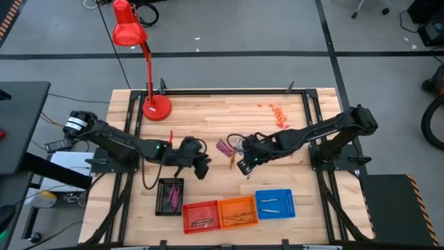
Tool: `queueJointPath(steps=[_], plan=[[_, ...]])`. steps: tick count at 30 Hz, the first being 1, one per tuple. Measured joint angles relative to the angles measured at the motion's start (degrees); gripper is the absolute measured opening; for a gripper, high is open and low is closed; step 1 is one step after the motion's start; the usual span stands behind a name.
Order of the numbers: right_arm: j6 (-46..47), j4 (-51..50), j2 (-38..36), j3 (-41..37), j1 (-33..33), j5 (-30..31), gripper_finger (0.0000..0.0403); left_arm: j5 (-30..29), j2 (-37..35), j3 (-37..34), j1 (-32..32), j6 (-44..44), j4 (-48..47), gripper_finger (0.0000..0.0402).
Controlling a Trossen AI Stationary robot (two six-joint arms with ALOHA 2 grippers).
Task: Sort crayons
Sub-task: Put the black crayon into the blue bin
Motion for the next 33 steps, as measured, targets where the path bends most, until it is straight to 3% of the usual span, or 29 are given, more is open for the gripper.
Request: queueJointPath(steps=[7, 22, 26, 33], plan=[[6.0, -1.4, 4.9, 0.0, 0.0, -2.1, 0.0108, 6.1, 0.0, 0.0, 2.1, 1.3, 0.8, 0.0130], [11.9, -3.0, 6.5, -3.6, -1.5, -7.9, 0.0164, 6.5, 0.0, 0.0, 2.2, 4.2, -0.4, 0.0130], [13.2, -2.5, 6.5, -5.0, -1.5, -7.5, 0.0164, 6.5, 0.0, 0.0, 2.2, 5.3, -0.4, 0.0130], [15.3, -0.3, 6.5, -5.3, -0.7, -1.0, 0.0163, 6.5, 0.0, 0.0, 2.2, 5.5, -0.4, 0.0130]])
